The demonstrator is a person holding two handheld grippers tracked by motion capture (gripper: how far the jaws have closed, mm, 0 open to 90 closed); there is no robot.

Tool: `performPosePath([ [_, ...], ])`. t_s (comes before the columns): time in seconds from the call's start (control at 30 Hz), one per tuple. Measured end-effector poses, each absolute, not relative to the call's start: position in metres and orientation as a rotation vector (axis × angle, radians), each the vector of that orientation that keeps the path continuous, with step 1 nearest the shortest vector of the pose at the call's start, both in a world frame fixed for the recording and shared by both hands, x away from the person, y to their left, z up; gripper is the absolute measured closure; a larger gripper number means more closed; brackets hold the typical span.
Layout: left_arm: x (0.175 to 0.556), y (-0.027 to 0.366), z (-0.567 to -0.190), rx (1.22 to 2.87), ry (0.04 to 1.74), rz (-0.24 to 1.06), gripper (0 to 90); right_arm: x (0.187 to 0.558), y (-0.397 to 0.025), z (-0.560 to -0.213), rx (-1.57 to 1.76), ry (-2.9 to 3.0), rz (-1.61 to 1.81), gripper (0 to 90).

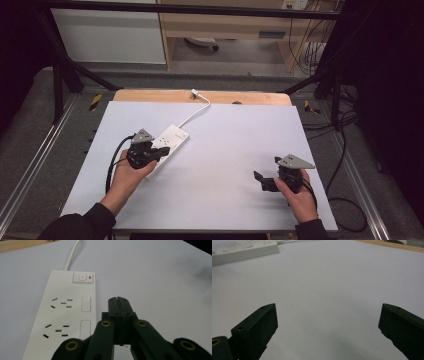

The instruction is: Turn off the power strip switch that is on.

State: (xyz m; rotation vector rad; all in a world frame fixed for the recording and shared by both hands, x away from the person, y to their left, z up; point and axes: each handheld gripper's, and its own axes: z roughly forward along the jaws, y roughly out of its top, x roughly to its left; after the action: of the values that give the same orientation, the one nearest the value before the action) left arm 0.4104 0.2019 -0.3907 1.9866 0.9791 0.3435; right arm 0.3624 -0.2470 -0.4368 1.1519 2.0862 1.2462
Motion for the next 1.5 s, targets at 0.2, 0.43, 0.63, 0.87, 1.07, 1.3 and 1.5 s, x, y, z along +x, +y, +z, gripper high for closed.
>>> performPosePath([
  [0.2, 0.415, 0.208, -0.393, 1.989, 1.01, 0.339, 90.0, 0.362, -0.248, -0.436, 1.143, 2.086, 1.243, 2.8],
  [0.43, 0.418, 0.216, -0.4, 1.995, 1.052, 0.33, 90.0, 0.362, -0.248, -0.436, 1.144, 2.085, 1.244, 2.8],
  [0.63, 0.423, 0.22, -0.406, 2.004, 1.079, 0.332, 90.0, 0.362, -0.248, -0.436, 1.142, 2.086, 1.243, 2.8],
  [0.87, 0.429, 0.22, -0.413, 2.017, 1.105, 0.328, 90.0, 0.362, -0.248, -0.436, 1.143, 2.086, 1.243, 2.8],
  [1.07, 0.431, 0.22, -0.417, 2.03, 1.114, 0.321, 90.0, 0.362, -0.249, -0.436, 1.143, 2.087, 1.244, 2.8],
  [1.3, 0.432, 0.219, -0.418, 2.037, 1.113, 0.32, 90.0, 0.362, -0.248, -0.436, 1.139, 2.09, 1.244, 2.8],
  [1.5, 0.432, 0.218, -0.422, 2.045, 1.118, 0.321, 90.0, 0.362, -0.248, -0.436, 1.146, 2.092, 1.244, 2.8],
])
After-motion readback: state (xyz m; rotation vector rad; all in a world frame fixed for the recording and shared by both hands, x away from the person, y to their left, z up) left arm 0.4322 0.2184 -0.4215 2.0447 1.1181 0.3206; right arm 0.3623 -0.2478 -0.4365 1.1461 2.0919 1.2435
